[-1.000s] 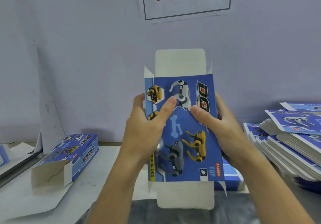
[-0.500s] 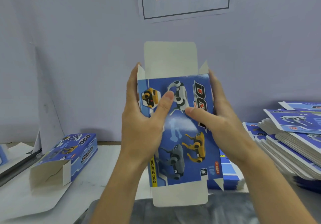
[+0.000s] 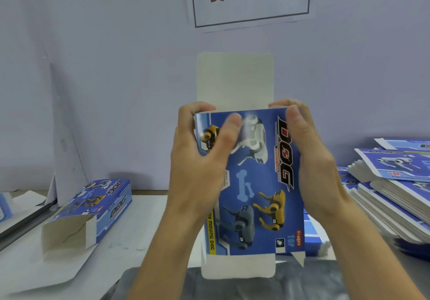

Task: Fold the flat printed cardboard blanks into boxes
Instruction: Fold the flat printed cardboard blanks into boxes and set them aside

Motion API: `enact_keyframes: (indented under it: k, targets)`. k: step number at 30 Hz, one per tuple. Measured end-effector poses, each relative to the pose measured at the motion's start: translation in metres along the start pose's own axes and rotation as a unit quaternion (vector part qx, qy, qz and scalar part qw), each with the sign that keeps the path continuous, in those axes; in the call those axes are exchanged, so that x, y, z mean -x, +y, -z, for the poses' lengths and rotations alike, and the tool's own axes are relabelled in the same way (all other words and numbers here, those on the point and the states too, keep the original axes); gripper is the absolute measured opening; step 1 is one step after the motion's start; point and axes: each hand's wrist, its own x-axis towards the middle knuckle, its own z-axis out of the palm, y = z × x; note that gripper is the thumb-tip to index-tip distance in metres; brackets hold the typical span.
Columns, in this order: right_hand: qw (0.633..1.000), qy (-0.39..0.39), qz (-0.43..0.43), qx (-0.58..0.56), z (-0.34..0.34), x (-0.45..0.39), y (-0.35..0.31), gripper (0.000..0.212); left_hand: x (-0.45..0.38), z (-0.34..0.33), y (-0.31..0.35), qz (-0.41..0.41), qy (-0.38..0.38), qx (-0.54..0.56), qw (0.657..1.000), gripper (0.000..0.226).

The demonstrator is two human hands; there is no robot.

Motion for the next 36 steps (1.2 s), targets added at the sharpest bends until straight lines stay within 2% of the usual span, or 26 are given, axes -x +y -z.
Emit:
enact_keyframes:
  k: [2,4,5,9,13,17,18,20,24,26,29,31,36]
  targets:
    - [1.000,0.004,-0.021,0.002,-0.002,0.000,-0.004,0.047,-0.001,0.001,0.002,0.011,0.015,0.028,0.999,0.037]
    - [0.999,0.022,-0.026,0.020,-0.005,-0.002,-0.007,0.048,-0.001,0.000,0.002,0.008,0.056,0.038,0.998,0.048]
    - [0.998,0.033,-0.018,0.040,-0.007,-0.002,-0.007,0.047,-0.001,-0.001,0.003,0.004,0.075,0.039,0.996,0.045]
    - [0.990,0.081,0.023,0.115,-0.010,-0.003,0.000,0.021,0.001,-0.001,-0.002,0.016,0.083,0.035,0.996,0.026]
    - [0.993,0.088,-0.007,0.082,-0.009,-0.001,0.002,0.005,0.003,-0.002,0.001,0.040,0.077,0.065,0.994,0.012]
    - [0.992,0.092,-0.052,0.066,-0.011,-0.001,0.005,0.051,0.001,0.002,-0.001,0.083,0.064,0.086,0.991,0.051]
    - [0.993,0.082,-0.055,0.069,-0.012,-0.001,0.005,0.052,0.001,0.003,-0.001,0.091,0.055,0.087,0.991,0.056]
    - [0.996,0.052,-0.049,0.060,-0.014,-0.001,0.002,0.038,0.000,0.003,-0.001,0.095,0.041,0.085,0.991,0.057]
    - [0.995,0.062,-0.062,0.038,-0.012,-0.001,0.006,0.030,0.001,0.001,0.000,0.064,0.052,0.080,0.993,0.030]
    - [0.997,0.064,-0.034,0.031,-0.011,-0.001,0.011,0.028,0.002,0.001,-0.001,0.040,0.057,0.075,0.995,0.017]
    - [0.995,0.087,0.003,-0.043,-0.011,0.000,0.018,0.044,0.005,-0.001,-0.001,0.003,0.081,0.095,0.992,0.024]
    - [0.991,0.113,0.021,-0.069,-0.013,0.002,0.020,0.043,0.006,-0.001,-0.003,0.001,0.110,0.101,0.989,0.036]
    - [0.990,0.132,0.000,-0.039,-0.013,0.003,0.026,0.039,0.003,-0.002,-0.008,0.047,0.155,0.095,0.982,0.035]
